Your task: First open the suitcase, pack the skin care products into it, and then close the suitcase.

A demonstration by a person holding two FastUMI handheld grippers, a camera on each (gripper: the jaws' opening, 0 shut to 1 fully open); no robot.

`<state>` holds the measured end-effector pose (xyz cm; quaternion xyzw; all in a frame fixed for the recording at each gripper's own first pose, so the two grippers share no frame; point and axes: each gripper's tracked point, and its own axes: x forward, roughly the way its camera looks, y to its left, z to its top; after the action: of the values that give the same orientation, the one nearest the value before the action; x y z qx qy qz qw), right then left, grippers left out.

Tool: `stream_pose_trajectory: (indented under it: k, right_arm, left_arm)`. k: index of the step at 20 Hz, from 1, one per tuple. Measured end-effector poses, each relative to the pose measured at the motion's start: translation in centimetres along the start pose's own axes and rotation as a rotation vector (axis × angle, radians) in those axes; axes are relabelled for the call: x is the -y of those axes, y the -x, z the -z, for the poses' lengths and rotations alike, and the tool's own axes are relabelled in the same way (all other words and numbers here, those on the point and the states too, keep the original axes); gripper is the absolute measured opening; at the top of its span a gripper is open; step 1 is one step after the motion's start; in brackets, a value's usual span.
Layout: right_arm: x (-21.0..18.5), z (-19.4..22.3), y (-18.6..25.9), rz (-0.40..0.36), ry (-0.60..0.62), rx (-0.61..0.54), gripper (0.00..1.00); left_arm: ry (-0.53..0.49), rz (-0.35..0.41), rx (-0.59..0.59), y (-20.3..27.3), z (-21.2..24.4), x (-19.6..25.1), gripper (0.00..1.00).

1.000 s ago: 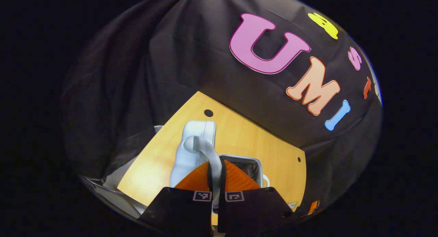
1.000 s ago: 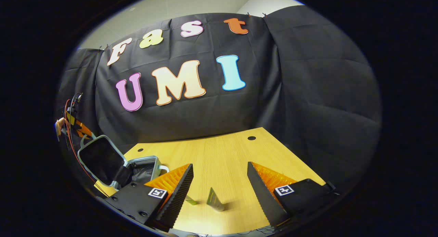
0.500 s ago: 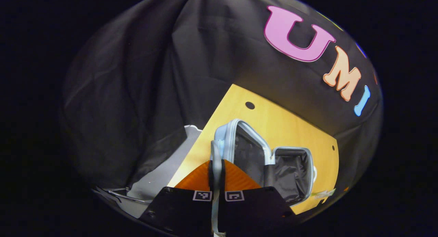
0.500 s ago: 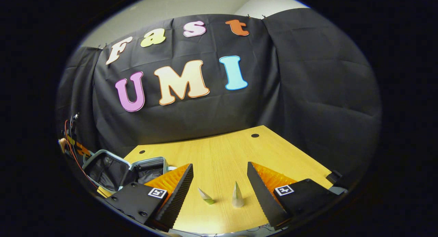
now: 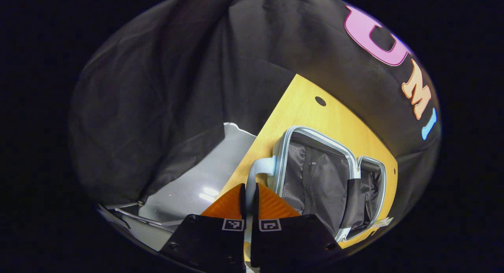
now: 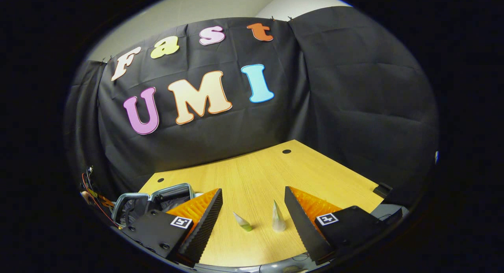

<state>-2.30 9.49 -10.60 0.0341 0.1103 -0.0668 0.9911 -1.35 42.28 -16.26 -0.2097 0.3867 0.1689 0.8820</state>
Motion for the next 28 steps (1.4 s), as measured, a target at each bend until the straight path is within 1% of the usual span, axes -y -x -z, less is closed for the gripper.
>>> stream_pose_trajectory:
  k: [2,4,5,6,7,8,9,10,11,13,14,16,17,18,20,21,23,25,26,27,28]
  right_arm:
    - [0.0,0.0,0.3,0.007,0.008,0.001,0.98]
    - [0.0,0.2,0.5,0.017,0.023,0.000,0.98]
    - [0.1,0.3,0.6,0.019,0.027,-0.004,0.98]
    - [0.2,0.4,0.6,0.017,0.029,-0.010,0.94]
    - [0.2,0.6,0.7,0.017,0.029,-0.015,0.98]
    - [0.4,0.7,0.7,0.017,0.029,-0.016,0.98]
    - [0.5,0.8,0.6,0.016,0.028,-0.018,0.98]
    - [0.7,1.0,0.5,0.014,0.029,-0.022,0.98]
    - [0.9,1.1,0.4,0.011,0.032,-0.028,0.98]
    - [1.3,1.5,0.3,0.002,0.041,-0.037,0.98]
    - [1.5,1.7,0.1,-0.005,0.045,-0.043,0.98]
    - [2.0,2.3,-0.2,-0.022,0.054,-0.061,0.98]
    - [2.2,2.5,-0.4,-0.032,0.058,-0.070,0.98]
    - [2.6,2.7,-0.7,-0.043,0.061,-0.079,0.98]
    - [3.2,3.2,-1.3,-0.068,0.062,-0.098,0.98]
    - [3.5,3.3,-1.7,-0.083,0.061,-0.109,0.98]
    - [4.2,3.5,-2.5,-0.114,0.066,-0.129,0.98]
    - [5.2,3.6,-3.4,-0.143,0.084,-0.147,0.98]
    - [5.6,3.7,-3.7,-0.160,0.089,-0.158,0.94]
    - [6.0,3.6,-4.2,-0.178,0.089,-0.166,0.98]
    - [6.4,3.5,-4.4,-0.195,0.090,-0.174,0.98]
  left_arm:
    - [-0.005,0.010,-0.031,-1.1,1.0,-0.9,0.00]
    - [-0.023,0.002,-0.033,-2.1,0.9,-1.9,0.00]
    - [-0.012,-0.005,-0.043,-2.0,1.0,-2.1,0.01]
    - [0.006,-0.008,-0.043,-2.1,1.0,-2.2,0.07]
    - [0.023,-0.015,-0.047,-1.9,1.1,-2.4,0.11]
    - [0.037,-0.016,-0.046,-1.7,1.4,-2.4,0.17]
    - [0.038,-0.019,-0.039,-1.5,1.5,-2.3,0.29]
    - [0.020,-0.041,-0.024,-1.2,1.7,-2.5,0.47]
    - [-0.016,-0.089,0.003,-0.6,1.5,-3.3,0.64]
    - [-0.074,-0.157,0.071,1.5,0.6,-4.1,0.99]
    - [-0.101,-0.193,0.123,2.8,-0.3,-4.2,0.96]
    - [-0.171,-0.257,0.236,5.9,-1.7,-3.5,0.96]
    - [-0.211,-0.270,0.288,7.7,-2.2,-2.6,0.96]
    - [-0.248,-0.266,0.339,9.7,-2.4,-1.0,0.95]
    - [-0.312,-0.208,0.419,13.2,-2.0,3.5,0.95]
    - [-0.329,-0.173,0.443,14.3,-0.9,6.3,0.95]
    - [-0.344,-0.077,0.442,14.9,2.8,12.3,0.95]
    - [-0.350,0.040,0.411,14.8,7.8,19.1,0.95]
    - [-0.356,0.106,0.398,14.6,10.1,22.4,0.95]
    - [-0.370,0.186,0.376,14.2,12.7,25.8,0.95]
    - [-0.383,0.254,0.354,13.7,15.3,29.0,0.95]
